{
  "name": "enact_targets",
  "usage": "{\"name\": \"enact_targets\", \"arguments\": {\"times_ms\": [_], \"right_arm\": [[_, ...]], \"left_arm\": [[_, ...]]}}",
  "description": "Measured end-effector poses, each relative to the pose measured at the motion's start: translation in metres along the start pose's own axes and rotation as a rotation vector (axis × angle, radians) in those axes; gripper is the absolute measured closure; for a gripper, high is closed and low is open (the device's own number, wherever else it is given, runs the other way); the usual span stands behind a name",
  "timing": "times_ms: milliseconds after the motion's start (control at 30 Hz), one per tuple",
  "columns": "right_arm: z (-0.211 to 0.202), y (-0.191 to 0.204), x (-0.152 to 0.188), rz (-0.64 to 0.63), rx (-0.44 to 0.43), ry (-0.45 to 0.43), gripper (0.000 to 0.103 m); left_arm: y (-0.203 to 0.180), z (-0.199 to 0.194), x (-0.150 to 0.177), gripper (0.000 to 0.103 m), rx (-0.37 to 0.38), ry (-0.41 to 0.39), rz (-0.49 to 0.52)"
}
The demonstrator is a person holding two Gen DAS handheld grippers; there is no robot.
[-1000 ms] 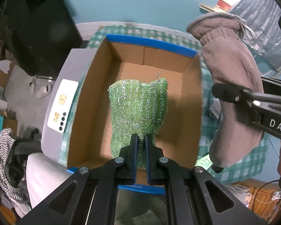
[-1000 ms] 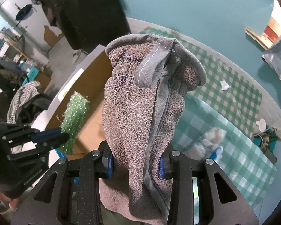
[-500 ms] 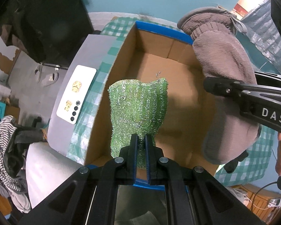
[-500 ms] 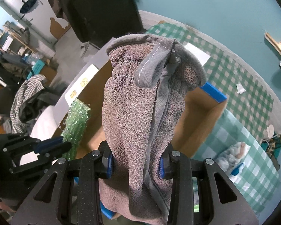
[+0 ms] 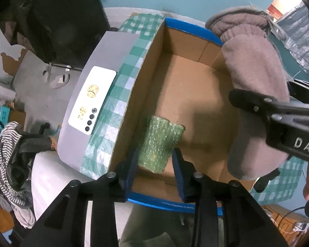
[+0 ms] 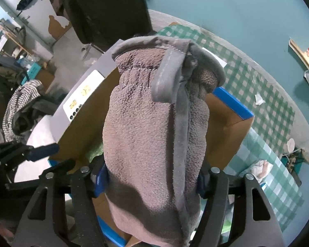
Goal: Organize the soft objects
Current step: 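Release the scrubber in the box with the left gripper while the right drops the glove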
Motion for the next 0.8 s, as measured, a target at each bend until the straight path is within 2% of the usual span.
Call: {"name": "enact_targets", "arguments": {"times_ms": [133, 233, 800], "right_arm": [[0.002, -0.001, 0.001, -0.003, 0.023, 0.0, 0.031], [0.003, 0.0, 0.001, -0.022, 0.04, -0.009, 0.021], [-0.007, -0.005, 0.002, -0.021, 0.025, -0.017, 0.02]], "left_arm": [[-0.002, -0.001, 0.0, 0.064, 0.013, 0.002, -0.004], [-0.005, -0.001, 0.001, 0.064, 0.018, 0.006, 0.0], [-0.011, -0.005, 0.003, 0.064, 0.028, 0.001, -0.012]]}}
Point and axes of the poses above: each gripper's, at about its wrist camera, not at the fingertips, and z roughly the way its jaws point, y to its left, x to its underside, the point moved 6 cm from there along z, roughly the way its jaws point, and after that the axes turned 9 degrees about y, right-handed, at the moved point
